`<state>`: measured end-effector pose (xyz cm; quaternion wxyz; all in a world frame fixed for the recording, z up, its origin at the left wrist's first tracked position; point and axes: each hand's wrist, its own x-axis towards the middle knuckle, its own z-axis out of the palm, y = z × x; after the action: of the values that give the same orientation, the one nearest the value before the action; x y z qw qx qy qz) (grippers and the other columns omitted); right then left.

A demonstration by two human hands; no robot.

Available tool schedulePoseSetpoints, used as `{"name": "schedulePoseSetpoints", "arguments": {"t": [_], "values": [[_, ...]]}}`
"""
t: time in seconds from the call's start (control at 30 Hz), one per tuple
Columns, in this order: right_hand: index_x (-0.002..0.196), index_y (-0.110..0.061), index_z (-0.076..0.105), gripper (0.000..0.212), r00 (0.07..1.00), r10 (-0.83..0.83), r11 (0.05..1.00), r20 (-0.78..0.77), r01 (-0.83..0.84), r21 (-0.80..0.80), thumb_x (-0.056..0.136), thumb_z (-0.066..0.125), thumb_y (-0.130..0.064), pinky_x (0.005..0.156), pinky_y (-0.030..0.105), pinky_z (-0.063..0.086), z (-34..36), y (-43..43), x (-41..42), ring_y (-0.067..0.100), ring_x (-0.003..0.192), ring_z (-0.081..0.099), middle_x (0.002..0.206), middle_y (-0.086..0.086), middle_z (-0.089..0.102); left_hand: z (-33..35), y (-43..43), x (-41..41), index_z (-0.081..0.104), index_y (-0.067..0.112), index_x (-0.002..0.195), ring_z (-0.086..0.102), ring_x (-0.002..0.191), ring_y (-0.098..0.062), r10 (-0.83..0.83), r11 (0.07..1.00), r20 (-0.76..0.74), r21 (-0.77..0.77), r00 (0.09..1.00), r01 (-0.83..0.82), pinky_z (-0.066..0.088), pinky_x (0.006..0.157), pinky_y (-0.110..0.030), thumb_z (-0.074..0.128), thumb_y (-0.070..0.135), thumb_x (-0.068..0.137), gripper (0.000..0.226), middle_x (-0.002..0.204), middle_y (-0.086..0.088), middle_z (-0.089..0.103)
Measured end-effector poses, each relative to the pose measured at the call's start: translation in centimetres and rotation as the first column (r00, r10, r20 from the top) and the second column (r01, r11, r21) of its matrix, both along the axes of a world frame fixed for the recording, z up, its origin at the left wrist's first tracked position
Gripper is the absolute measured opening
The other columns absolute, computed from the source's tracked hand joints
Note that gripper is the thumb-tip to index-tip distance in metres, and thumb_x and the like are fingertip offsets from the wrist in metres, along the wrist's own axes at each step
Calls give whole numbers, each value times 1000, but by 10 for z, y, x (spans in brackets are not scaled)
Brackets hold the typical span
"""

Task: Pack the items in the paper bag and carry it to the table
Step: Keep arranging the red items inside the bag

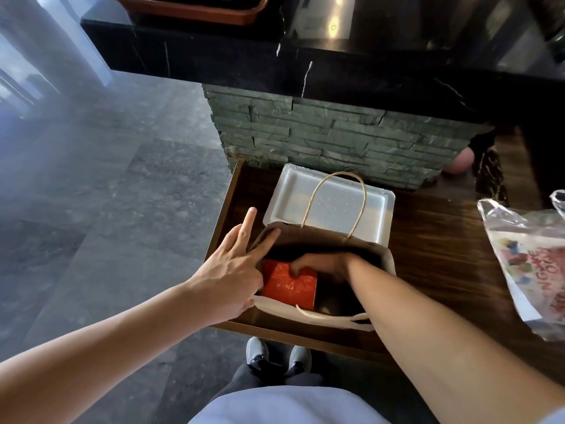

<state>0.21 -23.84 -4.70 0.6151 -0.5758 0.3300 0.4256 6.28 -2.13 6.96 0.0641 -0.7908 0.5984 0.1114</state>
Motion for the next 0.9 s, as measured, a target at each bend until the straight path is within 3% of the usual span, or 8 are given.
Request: {"name": "schedulePoseSetpoints", "arguments": {"t": [0.1, 0.17, 0.23, 0.37, 0.43, 0.5, 0.7, 0.9], "values": [[108, -21, 58, 25, 997, 12, 989, 82, 0, -151, 84, 66, -20, 67, 22, 55, 6, 12, 1, 19, 88, 66, 111, 15, 67, -1, 2, 1, 74, 32, 80, -22, 143, -50, 1, 1000, -2, 26, 1000, -1, 13, 117, -64, 82, 41, 70, 16, 164, -7, 11], [131, -18, 46, 44, 993, 52, 964, 104, -23, -264, 91, 62, -25, 92, 31, 48, 4, 18, 2, 24, 109, 57, 127, 14, 55, -1, 3, 0, 74, 32, 79, -21, 143, -50, 7, 1000, -15, 30, 1000, -7, 15, 116, -65, 82, 41, 69, 16, 164, -7, 11], [141, -20, 39, 57, 993, 52, 955, 106, -18, -297, 91, 63, -32, 103, 40, 43, 3, 19, 4, 27, 116, 55, 131, 12, 54, -2, 3, 1, 74, 31, 78, -17, 144, -51, 11, 1000, -15, 24, 1000, -11, 18, 115, -66, 84, 40, 67, 17, 163, -8, 14], [138, -31, 40, 77, 992, 85, 975, 89, -64, -215, 73, 77, -50, 78, 32, 50, 7, 9, -1, 19, 95, 59, 111, -1, 60, -1, 2, 2, 73, 30, 72, -11, 144, -52, 11, 1000, 1, 5, 1000, -12, 20, 114, -66, 87, 40, 61, 20, 161, -11, 20], [139, -33, 43, 100, 987, 140, 968, 84, -119, -221, 53, 87, -57, 82, 34, 51, 6, 6, -4, 20, 101, 60, 118, -4, 61, -1, 1, 2, 73, 30, 70, -9, 144, -52, 11, 1000, 3, -4, 1000, -11, 21, 114, -66, 88, 40, 61, 21, 161, -11, 22], [139, -32, 46, 111, 973, 193, 919, 129, -134, -371, 40, 89, -59, 92, 39, 49, 4, 4, -8, 23, 110, 58, 127, -3, 59, 0, 1, 1, 73, 29, 68, -6, 145, -52, 12, 1000, 1, -15, 1000, -12, 21, 114, -66, 89, 40, 59, 21, 160, -11, 24], [133, -15, 51, 77, 884, 395, 655, 249, -81, -752, 66, 85, -32, 96, 37, 49, -9, 24, -20, 31, 117, 57, 130, 12, 60, -1, -3, 1, 74, 29, 73, -16, 144, -51, -14, 1000, 31, 15, 999, 13, 18, 116, -64, 83, 41, 67, 16, 162, -10, 18], [133, -16, 53, 79, 945, 313, 732, 94, -177, -658, 66, 85, -40, 94, 36, 50, -8, 36, -22, 27, 113, 59, 127, 7, 61, 0, -6, 2, 75, 31, 75, -16, 143, -51, -24, 999, 38, 21, 999, 24, 17, 116, -64, 82, 41, 69, 14, 162, -9, 20]]}}
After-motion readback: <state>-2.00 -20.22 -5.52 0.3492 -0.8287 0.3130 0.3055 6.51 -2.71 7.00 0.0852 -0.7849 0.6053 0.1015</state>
